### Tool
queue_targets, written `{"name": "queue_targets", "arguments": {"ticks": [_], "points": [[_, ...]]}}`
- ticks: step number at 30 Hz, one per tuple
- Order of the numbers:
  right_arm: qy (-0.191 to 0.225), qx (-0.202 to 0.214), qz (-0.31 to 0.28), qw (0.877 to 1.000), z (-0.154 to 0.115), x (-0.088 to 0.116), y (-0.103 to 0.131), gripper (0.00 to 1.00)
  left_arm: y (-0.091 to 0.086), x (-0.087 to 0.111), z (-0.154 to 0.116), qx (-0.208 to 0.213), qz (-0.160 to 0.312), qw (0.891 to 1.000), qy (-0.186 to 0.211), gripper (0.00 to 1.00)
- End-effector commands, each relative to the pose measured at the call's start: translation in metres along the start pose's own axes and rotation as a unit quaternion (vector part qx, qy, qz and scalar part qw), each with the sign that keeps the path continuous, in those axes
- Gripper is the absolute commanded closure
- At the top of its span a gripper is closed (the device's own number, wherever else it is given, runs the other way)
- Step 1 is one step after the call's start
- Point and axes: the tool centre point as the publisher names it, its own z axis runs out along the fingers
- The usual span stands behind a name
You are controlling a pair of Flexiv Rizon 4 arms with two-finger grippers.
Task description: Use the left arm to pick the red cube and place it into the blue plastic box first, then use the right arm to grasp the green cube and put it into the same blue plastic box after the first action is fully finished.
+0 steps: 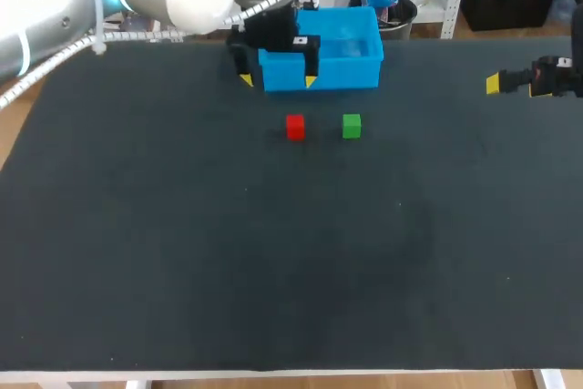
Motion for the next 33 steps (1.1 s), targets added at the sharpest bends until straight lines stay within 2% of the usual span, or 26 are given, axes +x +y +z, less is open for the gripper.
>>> {"name": "queue_targets", "arguments": {"ticks": [1,12,22,33], "points": [[0.0,0.001,0.0,1.0,0.001,0.0,0.0,0.0,-0.004,0.0,0.012,0.008,-0.001,1.0,-0.001,0.0],[0.0,0.001,0.0,1.0,0.001,0.0,0.0,0.0,-0.013,0.005,0.035,0.018,-0.009,1.0,-0.02,0.0],[0.0,0.001,0.0,1.0,0.001,0.0,0.0,0.0,-0.014,0.009,0.056,0.019,-0.018,0.999,-0.035,0.0],[0.0,0.001,0.0,1.0,0.001,0.0,0.0,0.0,-0.017,0.015,0.074,0.02,-0.04,0.999,-0.023,0.0]]}}
